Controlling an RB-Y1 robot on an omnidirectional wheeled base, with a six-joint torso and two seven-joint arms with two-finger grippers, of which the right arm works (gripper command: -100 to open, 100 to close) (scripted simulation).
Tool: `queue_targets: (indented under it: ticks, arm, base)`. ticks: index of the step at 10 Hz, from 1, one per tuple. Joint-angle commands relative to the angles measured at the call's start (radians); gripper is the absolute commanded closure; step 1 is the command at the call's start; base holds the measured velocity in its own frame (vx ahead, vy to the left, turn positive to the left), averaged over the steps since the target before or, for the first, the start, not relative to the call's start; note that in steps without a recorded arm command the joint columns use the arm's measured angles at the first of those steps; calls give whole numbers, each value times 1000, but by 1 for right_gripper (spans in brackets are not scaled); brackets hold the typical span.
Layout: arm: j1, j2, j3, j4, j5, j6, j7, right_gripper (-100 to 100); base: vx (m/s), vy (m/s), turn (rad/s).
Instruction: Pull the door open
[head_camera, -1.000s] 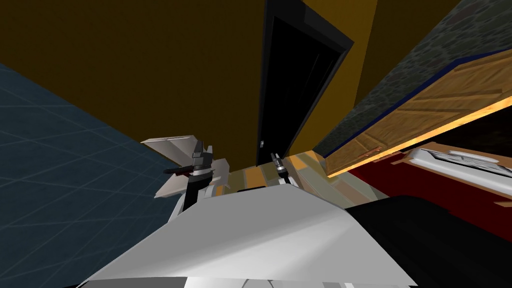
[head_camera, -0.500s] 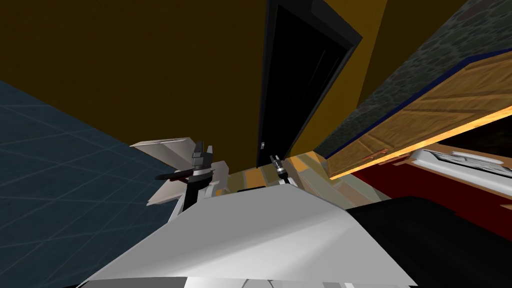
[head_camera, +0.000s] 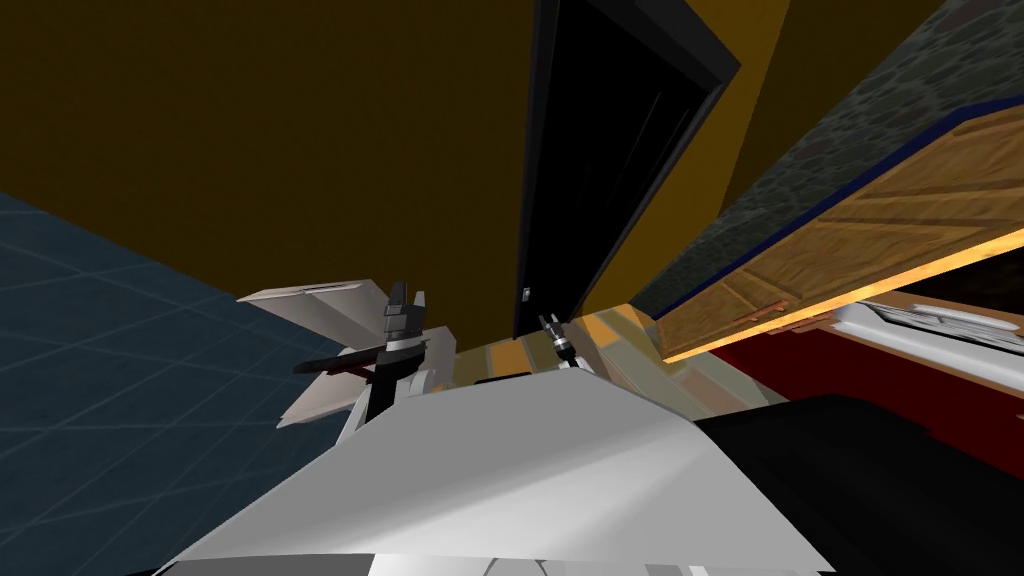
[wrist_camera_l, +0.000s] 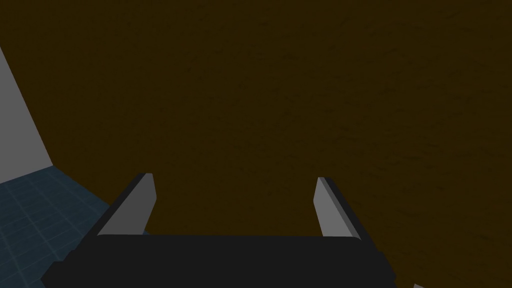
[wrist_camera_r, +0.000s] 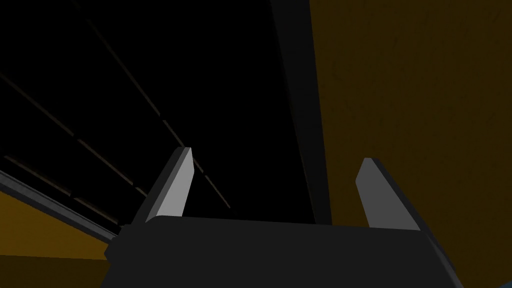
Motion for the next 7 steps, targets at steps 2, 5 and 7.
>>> queue_targets:
  ticks: [2,5,7]
  arm:
    - [-18,-6,-10,65,17,-16,56,-100]
    - [-33,-9,-18,114,29,-27,95,-100]
    - [-47,-13,-25,159,41,-37,133,-100]
  base:
    - [104,10,-5]
    - [63,1,-3]
    - [96,2,-4]
